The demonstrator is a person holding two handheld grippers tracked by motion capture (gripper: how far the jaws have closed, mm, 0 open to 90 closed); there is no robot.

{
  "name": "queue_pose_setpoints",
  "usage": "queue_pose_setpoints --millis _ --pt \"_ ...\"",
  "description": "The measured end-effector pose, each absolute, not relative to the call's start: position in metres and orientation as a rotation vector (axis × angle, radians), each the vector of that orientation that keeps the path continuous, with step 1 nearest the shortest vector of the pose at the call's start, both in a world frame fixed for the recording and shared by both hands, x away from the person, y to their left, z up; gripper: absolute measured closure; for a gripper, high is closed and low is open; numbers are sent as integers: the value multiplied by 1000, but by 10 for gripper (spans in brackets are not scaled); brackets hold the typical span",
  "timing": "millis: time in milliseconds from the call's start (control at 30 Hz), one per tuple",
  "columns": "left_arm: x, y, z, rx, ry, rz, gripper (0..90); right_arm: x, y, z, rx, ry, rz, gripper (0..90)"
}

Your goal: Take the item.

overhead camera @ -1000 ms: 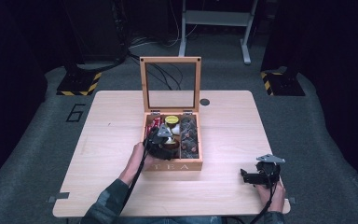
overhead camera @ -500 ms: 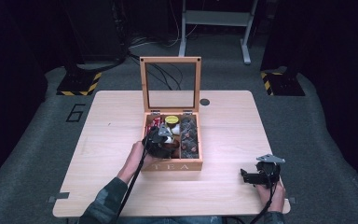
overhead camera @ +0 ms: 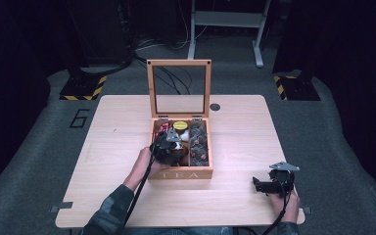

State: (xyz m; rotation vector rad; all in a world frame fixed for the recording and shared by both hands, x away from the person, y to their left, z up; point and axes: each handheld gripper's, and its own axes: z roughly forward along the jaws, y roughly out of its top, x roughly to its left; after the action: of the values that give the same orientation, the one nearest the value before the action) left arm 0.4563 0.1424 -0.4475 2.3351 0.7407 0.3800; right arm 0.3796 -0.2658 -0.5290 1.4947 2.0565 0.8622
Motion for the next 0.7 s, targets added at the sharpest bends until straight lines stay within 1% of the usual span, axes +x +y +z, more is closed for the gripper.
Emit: queue_pose_setpoints --millis 267,700 --pt "457 142 -447 2328 716 378 513 379 -266 -529 1499 2055 860 6" --pt "454 148 -442 2283 700 374 534 380 -266 -529 1491 2049 863 10"
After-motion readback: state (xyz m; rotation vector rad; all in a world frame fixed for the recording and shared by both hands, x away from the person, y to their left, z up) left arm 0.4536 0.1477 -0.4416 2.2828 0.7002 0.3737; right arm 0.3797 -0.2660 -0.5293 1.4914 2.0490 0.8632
